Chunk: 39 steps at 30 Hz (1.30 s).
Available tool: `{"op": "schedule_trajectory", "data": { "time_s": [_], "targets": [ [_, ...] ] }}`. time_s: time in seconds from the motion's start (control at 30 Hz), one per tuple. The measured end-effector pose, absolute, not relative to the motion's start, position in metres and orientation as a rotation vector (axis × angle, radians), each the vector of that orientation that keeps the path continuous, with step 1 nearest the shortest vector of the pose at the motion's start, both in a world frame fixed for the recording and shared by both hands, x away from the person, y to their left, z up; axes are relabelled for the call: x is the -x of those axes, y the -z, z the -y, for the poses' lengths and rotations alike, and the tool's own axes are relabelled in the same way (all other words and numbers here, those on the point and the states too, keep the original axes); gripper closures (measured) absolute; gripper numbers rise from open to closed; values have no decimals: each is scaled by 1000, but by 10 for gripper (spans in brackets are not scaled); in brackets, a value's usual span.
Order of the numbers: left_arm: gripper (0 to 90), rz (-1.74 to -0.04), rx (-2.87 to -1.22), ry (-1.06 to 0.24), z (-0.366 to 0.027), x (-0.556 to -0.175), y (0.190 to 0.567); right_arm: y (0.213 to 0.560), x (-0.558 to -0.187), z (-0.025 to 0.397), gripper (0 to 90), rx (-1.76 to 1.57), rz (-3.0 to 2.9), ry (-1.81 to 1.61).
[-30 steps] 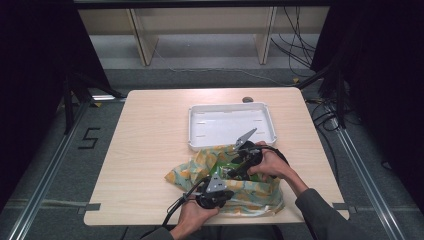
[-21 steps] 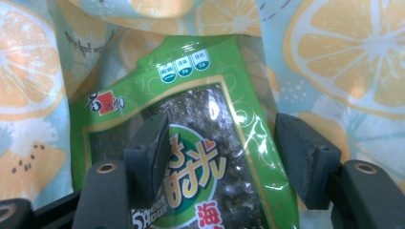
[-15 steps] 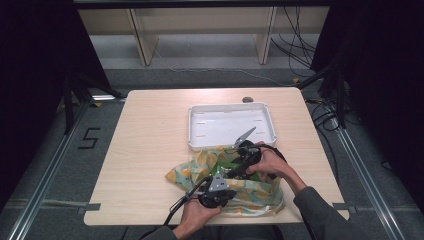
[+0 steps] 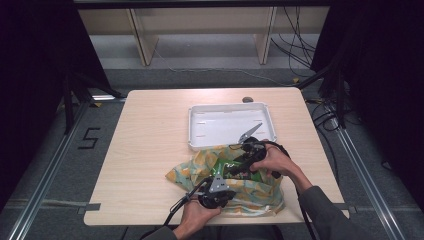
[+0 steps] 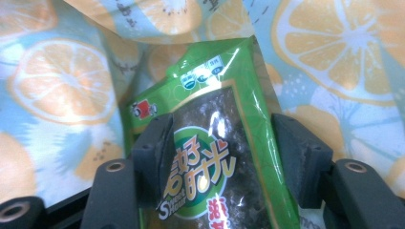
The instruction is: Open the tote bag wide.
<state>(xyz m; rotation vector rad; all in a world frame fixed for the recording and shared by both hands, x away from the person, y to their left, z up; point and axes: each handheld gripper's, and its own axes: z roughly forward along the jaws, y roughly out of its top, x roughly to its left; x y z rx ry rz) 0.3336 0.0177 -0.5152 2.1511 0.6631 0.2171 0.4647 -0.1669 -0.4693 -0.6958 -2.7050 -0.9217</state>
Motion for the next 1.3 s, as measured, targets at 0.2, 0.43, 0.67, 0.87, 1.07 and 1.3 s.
{"op": "schedule_trajectory", "data": {
  "time_s": [0.2,0.43,0.67,0.87,1.07,1.3],
  "targets": [
    [898,-695,-2119,-197,-16,-331,516,464,-462,168,452,695,2709,941],
    [898,-699,-2116,-191,-15,-331,517,463,-461,168,445,711,2717,934],
    [898,-696,-2117,-190,-15,-332,518,470,-458,163,465,713,2684,883],
    [898,-670,-2140,-201,-17,-333,517,463,-459,162,521,698,2698,899],
    [897,-673,-2140,-204,-17,-334,516,456,-457,165,584,692,2704,907],
    [898,-666,-2144,-209,-17,-334,516,448,-454,166,700,646,2694,938]
  ]
}}
